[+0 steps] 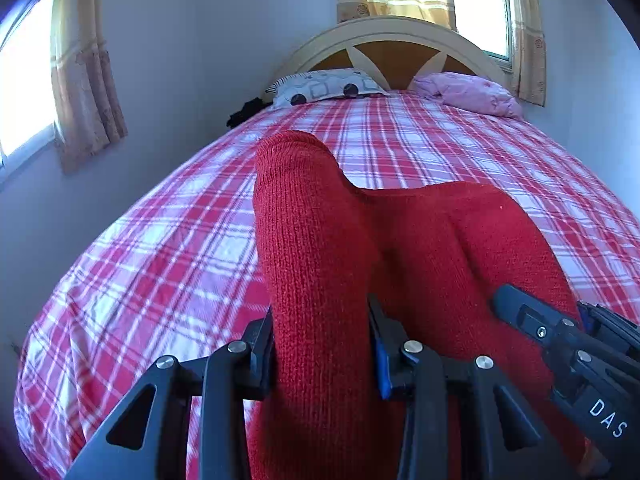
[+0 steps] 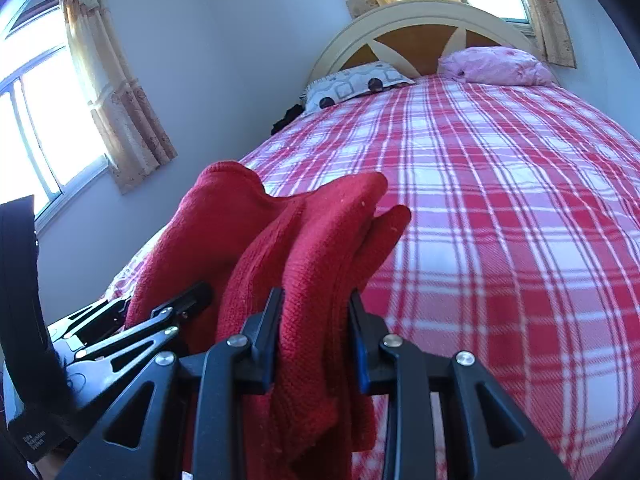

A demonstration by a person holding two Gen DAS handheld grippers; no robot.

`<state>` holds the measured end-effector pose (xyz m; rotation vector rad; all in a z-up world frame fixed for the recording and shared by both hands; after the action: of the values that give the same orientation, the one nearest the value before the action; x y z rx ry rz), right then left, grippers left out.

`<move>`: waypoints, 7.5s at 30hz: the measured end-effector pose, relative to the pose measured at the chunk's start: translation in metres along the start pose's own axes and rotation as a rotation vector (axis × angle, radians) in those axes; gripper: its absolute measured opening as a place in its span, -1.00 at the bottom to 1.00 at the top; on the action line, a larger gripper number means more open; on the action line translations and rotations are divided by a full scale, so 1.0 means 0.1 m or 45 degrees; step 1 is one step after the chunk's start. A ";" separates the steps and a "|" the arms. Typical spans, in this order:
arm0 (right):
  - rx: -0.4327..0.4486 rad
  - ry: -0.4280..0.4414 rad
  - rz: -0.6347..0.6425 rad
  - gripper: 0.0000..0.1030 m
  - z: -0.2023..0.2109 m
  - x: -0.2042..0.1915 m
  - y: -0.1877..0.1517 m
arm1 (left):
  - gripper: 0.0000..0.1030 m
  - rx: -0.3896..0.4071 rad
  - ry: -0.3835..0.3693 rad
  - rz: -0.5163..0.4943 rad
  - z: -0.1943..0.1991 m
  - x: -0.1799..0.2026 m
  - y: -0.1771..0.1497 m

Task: Fold small clothes

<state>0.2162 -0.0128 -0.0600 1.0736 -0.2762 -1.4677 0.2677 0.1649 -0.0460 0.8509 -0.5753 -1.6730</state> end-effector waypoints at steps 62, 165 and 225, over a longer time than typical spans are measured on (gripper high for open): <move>-0.190 -0.315 0.140 -0.27 -0.54 0.25 -0.49 | 0.39 -0.280 -0.026 0.298 -0.41 -0.19 -0.80; 0.550 -0.163 0.093 1.00 2.23 -0.56 -0.66 | 0.85 0.250 0.163 0.071 2.30 -0.08 -0.92; 0.544 -0.269 0.103 1.00 2.16 -0.39 -0.86 | 0.85 0.179 0.165 0.044 2.10 0.02 -0.99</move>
<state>-0.0053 -0.0471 0.0130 1.2261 -0.8021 -1.4855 0.0427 0.1770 0.0105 1.0375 -0.6202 -1.5473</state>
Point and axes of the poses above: each gripper's, at about its wrist camera, not at the fingertips, and z roughly against the way its jaws point, x to its right, y to its top, the point moved 2 cm from there along -z, roughly the way its jaws point, and after that the axes turned 11 degrees about -z, right-handed, at the moved point
